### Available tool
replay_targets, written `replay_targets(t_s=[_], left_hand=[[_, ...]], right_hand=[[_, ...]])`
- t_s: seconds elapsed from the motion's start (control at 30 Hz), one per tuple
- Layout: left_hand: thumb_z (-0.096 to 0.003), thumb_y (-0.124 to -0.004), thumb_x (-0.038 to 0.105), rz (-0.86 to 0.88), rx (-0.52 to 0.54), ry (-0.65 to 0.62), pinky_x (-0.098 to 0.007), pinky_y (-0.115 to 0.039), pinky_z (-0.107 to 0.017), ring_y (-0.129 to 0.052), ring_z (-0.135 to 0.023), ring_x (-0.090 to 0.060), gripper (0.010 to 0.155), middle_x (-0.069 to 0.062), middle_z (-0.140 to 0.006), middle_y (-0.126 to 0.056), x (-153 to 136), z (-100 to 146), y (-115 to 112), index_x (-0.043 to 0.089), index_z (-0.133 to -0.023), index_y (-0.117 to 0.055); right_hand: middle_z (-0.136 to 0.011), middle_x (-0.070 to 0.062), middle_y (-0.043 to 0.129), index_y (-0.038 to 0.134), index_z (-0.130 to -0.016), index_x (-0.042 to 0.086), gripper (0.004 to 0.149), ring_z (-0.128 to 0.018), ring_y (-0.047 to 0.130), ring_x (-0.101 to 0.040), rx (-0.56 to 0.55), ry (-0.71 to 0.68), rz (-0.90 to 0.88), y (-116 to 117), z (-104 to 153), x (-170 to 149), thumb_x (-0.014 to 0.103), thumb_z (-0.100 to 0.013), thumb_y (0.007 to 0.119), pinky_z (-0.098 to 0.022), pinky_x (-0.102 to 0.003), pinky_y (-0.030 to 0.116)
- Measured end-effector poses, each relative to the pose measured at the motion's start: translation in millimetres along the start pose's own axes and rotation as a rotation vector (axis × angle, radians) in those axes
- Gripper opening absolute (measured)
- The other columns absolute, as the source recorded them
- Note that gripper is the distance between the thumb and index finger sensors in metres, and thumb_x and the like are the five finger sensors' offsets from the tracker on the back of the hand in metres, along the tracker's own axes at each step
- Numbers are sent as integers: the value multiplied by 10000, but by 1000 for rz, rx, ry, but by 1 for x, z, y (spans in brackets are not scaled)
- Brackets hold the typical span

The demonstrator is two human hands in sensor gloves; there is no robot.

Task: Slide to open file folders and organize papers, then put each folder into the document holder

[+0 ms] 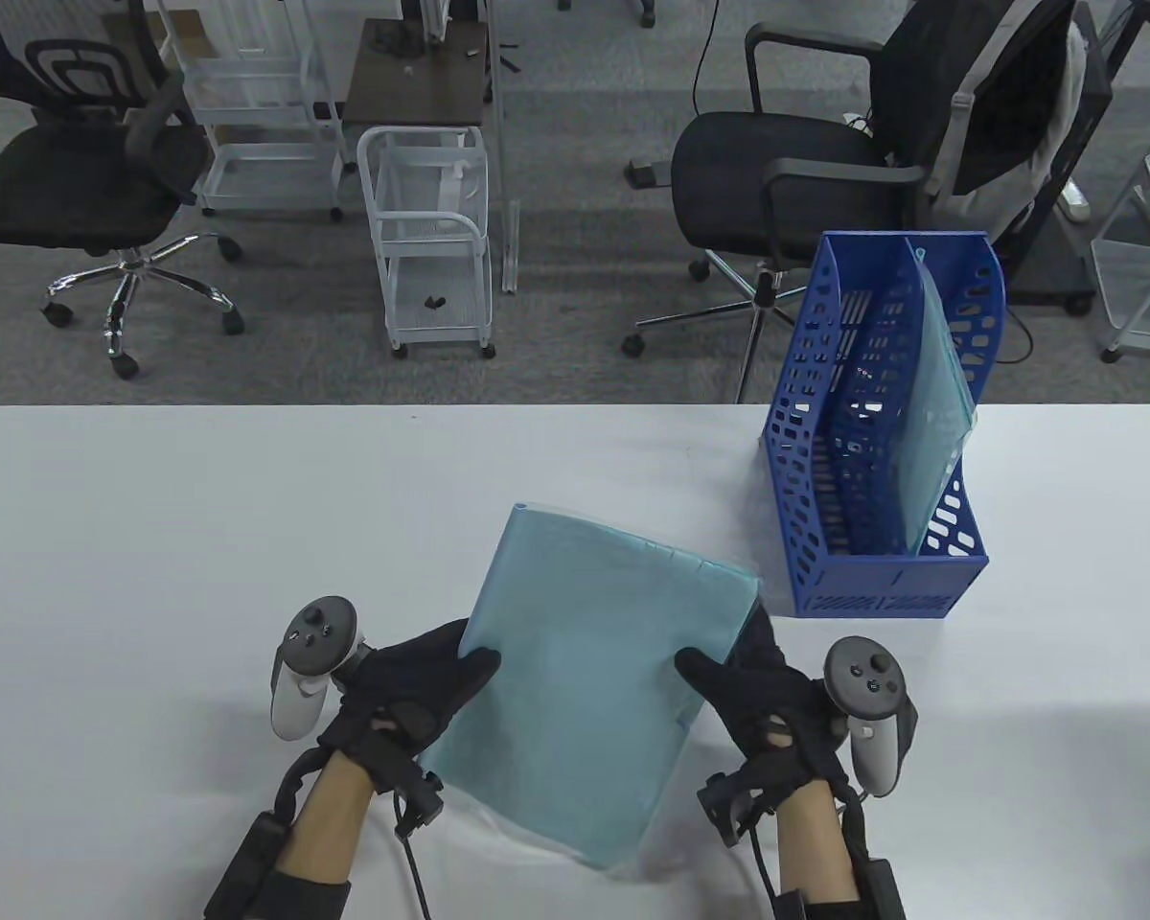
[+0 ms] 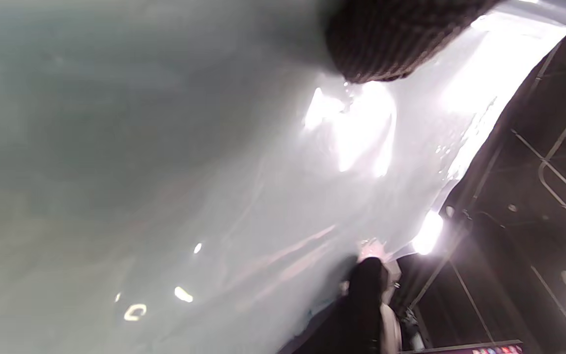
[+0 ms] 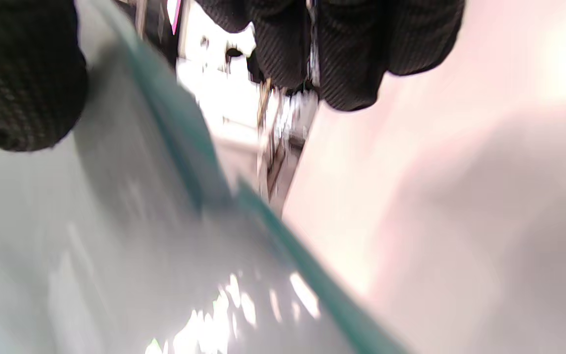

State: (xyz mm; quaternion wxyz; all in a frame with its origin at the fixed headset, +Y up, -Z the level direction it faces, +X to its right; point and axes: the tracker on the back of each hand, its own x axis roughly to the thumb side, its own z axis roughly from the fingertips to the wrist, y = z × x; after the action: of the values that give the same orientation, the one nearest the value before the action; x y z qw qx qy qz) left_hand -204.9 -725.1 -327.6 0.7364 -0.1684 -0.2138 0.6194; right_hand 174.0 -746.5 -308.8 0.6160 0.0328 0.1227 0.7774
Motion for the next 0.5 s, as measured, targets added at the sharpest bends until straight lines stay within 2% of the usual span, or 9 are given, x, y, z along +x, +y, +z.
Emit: replay_targets(t_s=[0.13,0.2,0.27,0.37,0.43,0.5], left_hand=[[-476,-856,395,26,-17,-31,-483,-862,-528,-1052,-616,-265,451,-12,-764,-1032,2,1,1,286,-912,-898],[-476,-850,406,7,6,-14,-495,-854,-541,-1048,-636,-276,460,-10,-777,-1027,2,3,3,270,-914,-891],[-485,-835,425,-16,77,20,-532,-798,-620,-998,-745,-300,519,-26,-871,-972,2,8,6,262,-978,-818],[-483,-792,509,-119,253,70,-587,-594,-777,-753,-1034,-347,685,-40,-1110,-749,7,19,11,281,-1103,-611],[-477,-772,533,-212,343,87,-596,-504,-811,-623,-1118,-343,725,-27,-1177,-646,13,27,12,296,-1125,-550],[-474,-758,547,-326,359,139,-587,-449,-827,-518,-1161,-327,749,-8,-1219,-550,17,35,12,318,-1136,-495]], right_hand=[[-967,-24,878,747,-961,295,623,-855,910,-346,262,-44,-159,24,-13,-7,527,-401,892,-676,-553,718],[-872,-10,962,823,-894,290,465,-765,988,-305,327,-50,-191,32,-15,-8,452,-458,829,-625,-519,791],[-860,-16,969,811,-902,283,456,-731,1018,-284,325,-57,-177,35,-16,-5,429,-470,813,-591,-493,839],[-822,-19,989,791,-907,263,461,-672,1068,-254,294,-89,-173,34,-14,2,418,-473,796,-530,-451,913],[-821,-33,986,777,-914,253,466,-666,1073,-259,239,-114,-216,30,-12,5,412,-476,790,-514,-442,933],[-864,-56,945,728,-946,244,485,-705,1052,-273,131,-144,-280,23,-8,8,397,-488,770,-521,-443,936]])
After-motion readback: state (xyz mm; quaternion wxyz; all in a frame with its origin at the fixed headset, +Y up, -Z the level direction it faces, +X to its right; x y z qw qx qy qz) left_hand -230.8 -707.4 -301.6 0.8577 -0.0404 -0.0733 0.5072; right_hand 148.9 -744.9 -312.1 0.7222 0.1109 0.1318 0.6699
